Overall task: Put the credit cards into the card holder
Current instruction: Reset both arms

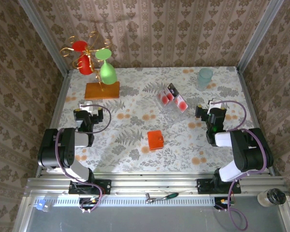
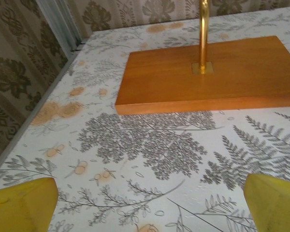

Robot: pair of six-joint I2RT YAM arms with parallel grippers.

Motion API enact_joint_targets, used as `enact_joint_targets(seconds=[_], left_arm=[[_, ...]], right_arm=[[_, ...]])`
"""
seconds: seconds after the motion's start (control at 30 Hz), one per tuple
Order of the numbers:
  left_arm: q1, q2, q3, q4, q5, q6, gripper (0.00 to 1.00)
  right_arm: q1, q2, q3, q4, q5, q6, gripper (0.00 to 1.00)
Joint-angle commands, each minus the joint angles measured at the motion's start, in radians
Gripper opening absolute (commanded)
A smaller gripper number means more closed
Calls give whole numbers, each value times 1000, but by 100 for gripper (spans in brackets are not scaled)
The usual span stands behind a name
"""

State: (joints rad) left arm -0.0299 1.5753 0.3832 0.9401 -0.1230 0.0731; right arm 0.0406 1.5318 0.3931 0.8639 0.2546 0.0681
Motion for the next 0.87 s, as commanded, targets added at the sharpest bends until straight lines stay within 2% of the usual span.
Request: enact_joint_targets(seconds=[0.0, 0.23, 0.4, 0.83], left_arm=[[4, -16, 11, -26, 41, -21, 100], [-1, -17, 7, -13, 30, -16, 100], [-57, -8, -29, 71, -90, 14, 100], [-50, -11, -22, 50, -91, 2, 100]], right_arm=[[-4, 4, 13, -1, -23, 9, 100], [22, -2, -6, 31, 18, -11, 100], [18, 1, 0, 20, 4, -8, 100], [7, -2, 1, 15, -21, -5, 100]])
